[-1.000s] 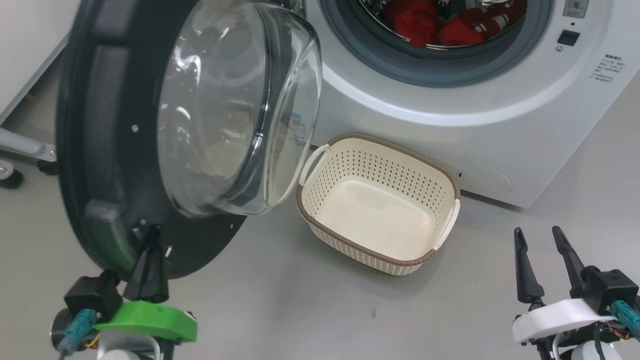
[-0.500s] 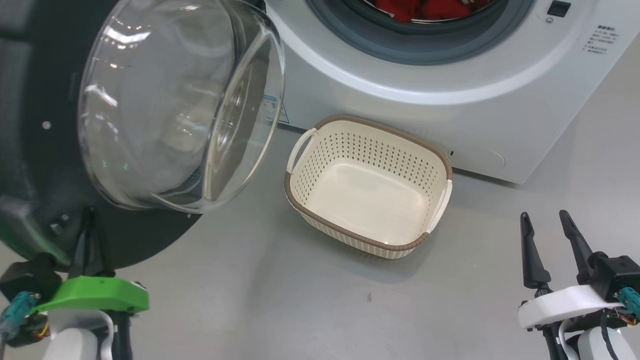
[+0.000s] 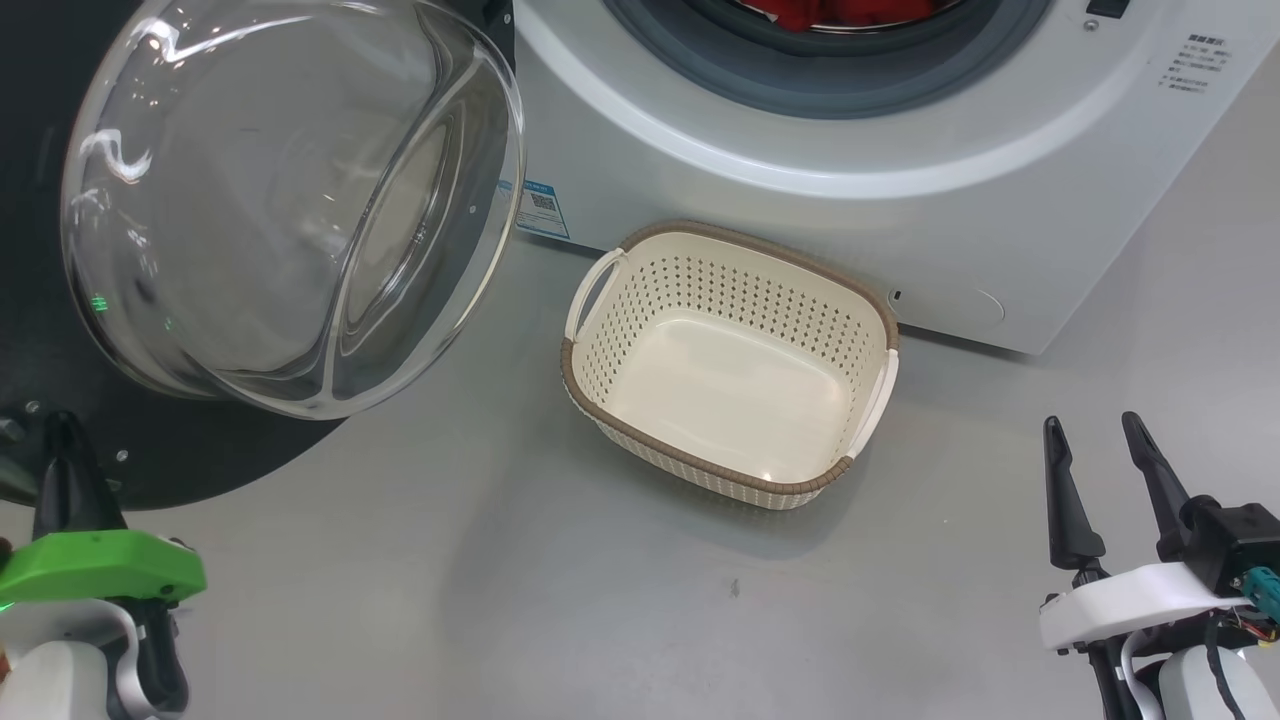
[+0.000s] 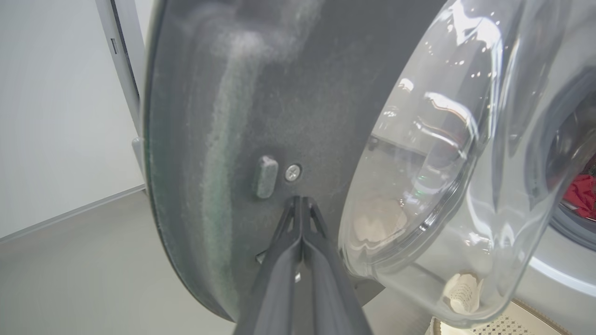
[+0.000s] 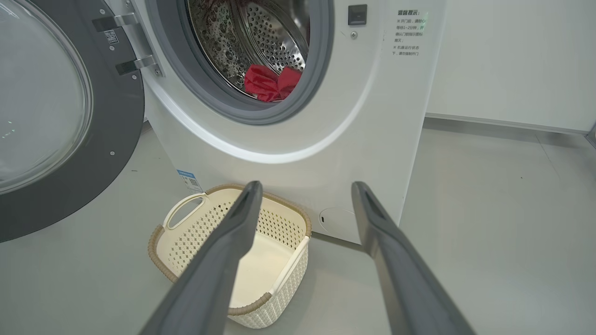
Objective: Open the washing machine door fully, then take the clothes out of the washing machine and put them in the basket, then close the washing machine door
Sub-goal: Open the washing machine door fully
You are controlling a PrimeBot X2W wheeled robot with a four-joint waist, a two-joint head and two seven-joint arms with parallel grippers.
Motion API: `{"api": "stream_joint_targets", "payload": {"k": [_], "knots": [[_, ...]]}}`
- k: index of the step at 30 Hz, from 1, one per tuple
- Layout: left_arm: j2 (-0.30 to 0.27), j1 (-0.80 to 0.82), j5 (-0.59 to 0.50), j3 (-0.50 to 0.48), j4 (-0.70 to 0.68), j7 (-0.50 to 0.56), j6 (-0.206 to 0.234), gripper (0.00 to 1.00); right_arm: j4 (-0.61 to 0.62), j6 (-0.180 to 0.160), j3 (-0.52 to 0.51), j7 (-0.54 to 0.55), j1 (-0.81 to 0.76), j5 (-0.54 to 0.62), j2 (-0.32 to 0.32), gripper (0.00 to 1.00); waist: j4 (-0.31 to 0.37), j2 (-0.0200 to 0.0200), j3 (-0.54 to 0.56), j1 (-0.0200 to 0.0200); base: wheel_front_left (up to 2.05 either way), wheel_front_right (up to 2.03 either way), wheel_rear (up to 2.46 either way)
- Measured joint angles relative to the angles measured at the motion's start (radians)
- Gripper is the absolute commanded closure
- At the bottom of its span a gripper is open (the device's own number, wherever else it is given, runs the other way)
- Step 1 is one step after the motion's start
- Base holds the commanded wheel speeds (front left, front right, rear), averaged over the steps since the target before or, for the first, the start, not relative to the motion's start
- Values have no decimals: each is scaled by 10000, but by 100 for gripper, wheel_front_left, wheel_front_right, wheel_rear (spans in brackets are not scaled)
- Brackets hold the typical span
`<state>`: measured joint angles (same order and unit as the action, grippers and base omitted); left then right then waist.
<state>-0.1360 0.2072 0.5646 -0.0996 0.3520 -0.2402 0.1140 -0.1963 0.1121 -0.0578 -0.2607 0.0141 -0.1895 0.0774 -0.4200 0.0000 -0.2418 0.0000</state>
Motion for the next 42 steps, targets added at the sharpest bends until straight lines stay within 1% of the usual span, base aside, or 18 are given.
{"api": "stream_joint_targets", "payload": {"k": [13, 16, 21, 25, 28, 31, 36, 42], "knots": [[-56, 317, -33, -144, 610, -88, 36, 100, -173, 10, 58, 0, 93, 19, -17, 0, 98, 0, 138, 0, 0, 0, 0], [-56, 308, -194, -142, 637, -88, 42, 100, -207, 12, 88, 0, 93, 19, -54, 0, 144, 0, 244, 0, 0, 0, 0], [-27, 205, -497, 35, 500, -92, 42, 100, -272, 12, 113, 0, 92, 17, -88, 0, 220, 0, 403, 0, 0, 0, 0], [184, -222, -872, 182, 44, -107, 38, 100, -360, 13, 171, 0, 88, 19, -121, 0, 287, 0, 592, 0, 0, 0, 0], [226, -452, -1070, 322, -203, -109, 21, 100, -395, 15, 244, 0, 83, 19, -142, 0, 340, 0, 726, 0, 0, 0, 0], [318, -706, -1260, 579, -443, -109, -105, 100, -420, 40, 311, 0, 78, 15, -169, 0, 414, 0, 859, 0, 0, 0, 0], [460, -1199, -1626, 1267, -686, -117, -422, 100, -499, 44, 378, 0, 12, -21, -203, 0, 579, 0, 1073, 0, 0, 0, 0], [546, -1689, -1701, 1918, -754, -117, -765, 100, -539, 96, 541, 0, -25, -35, -259, 0, 898, 0, 1263, 0, 0, 0, 0]]}}
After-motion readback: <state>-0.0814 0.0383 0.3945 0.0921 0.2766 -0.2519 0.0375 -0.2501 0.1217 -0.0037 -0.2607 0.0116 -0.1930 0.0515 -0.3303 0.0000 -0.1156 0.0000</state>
